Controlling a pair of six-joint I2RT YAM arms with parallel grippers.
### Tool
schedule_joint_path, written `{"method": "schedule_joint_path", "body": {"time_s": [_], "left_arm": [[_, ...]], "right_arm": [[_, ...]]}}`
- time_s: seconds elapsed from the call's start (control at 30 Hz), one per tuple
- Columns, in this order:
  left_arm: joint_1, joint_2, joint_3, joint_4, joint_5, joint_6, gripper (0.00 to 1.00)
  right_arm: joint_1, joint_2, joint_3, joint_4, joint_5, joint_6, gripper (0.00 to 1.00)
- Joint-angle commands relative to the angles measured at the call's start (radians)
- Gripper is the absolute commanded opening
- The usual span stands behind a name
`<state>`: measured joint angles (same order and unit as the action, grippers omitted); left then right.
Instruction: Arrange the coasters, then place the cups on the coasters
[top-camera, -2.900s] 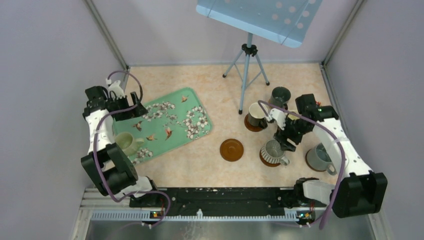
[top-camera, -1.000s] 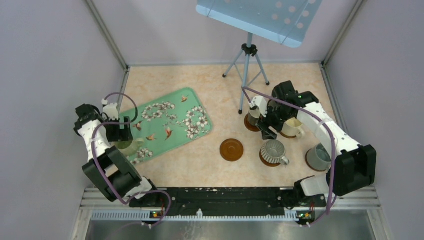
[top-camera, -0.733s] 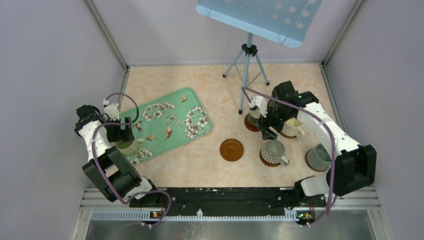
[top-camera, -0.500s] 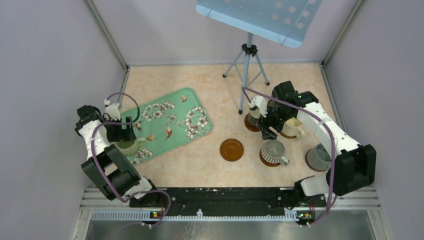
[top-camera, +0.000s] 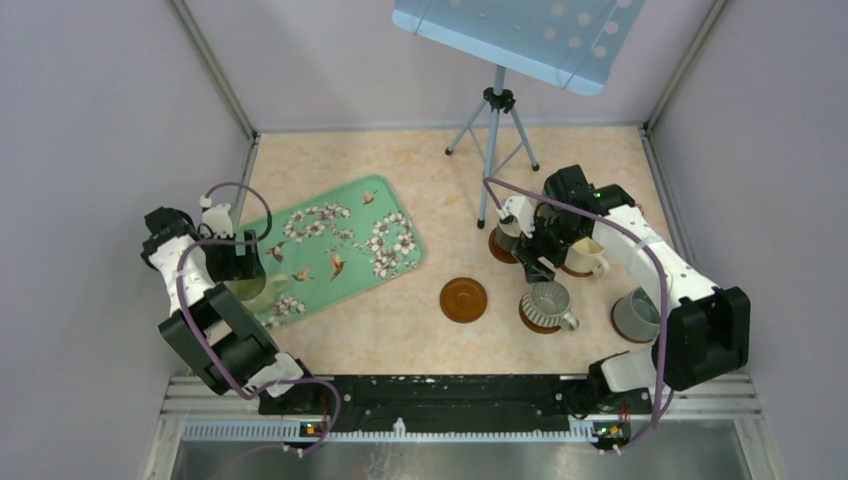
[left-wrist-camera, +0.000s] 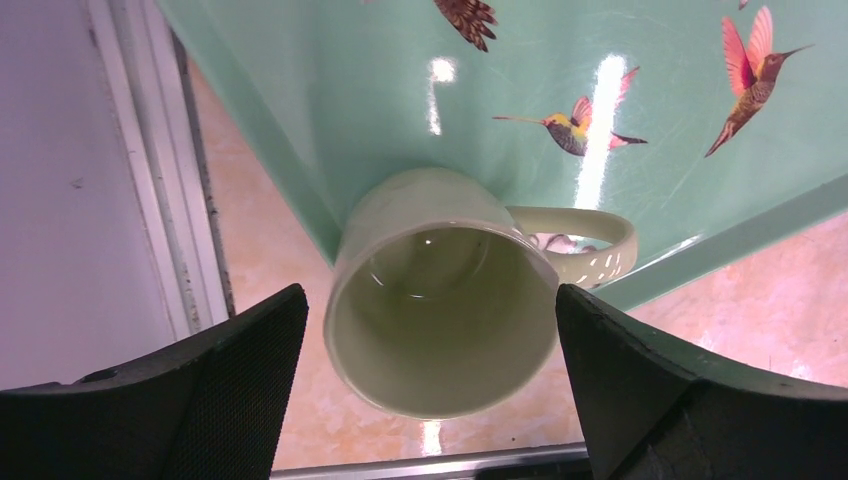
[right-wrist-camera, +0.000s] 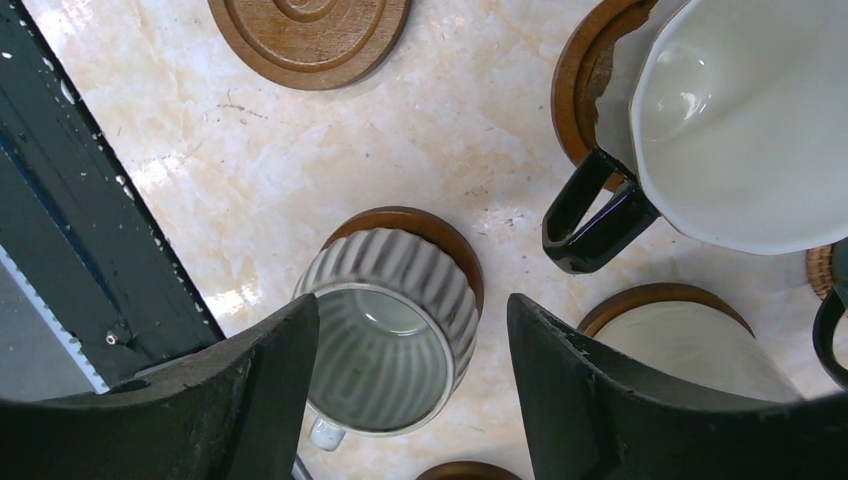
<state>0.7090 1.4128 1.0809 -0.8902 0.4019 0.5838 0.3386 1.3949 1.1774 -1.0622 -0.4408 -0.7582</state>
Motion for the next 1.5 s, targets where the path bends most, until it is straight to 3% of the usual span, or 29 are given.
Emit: {"method": "schedule_joint_path", "body": {"time_s": [0.0,0.2,0.6,0.93,1.47], "left_arm": [[0.015,0.021,0.083,-0.053,0.0,0.042,0.99],[0.079,0.022,0.161,-0.12,0.026,0.143,0.99],[0.235,0.042,0.148,-0.355,-0.043,0.655,0.94],[0.227,0.137,0.085,-0.337,0.048,0.83,0.85],[0.154,0.162,0.003,-0.237,0.217,1.054,0.82]], "right_arm": [[0.011,-0.006,0.006,0.009,-0.01,-0.014,0.68],[0.01,-0.002,0.008,0.01,-0.012,-0.017,0.68],[0.01,0.008,0.019,0.008,-0.016,-0.024,0.68],[0.01,0.02,0.044,-0.007,-0.023,-0.018,0.68],[0.011,0.043,0.053,-0.007,-0.037,-0.009,0.68]]}}
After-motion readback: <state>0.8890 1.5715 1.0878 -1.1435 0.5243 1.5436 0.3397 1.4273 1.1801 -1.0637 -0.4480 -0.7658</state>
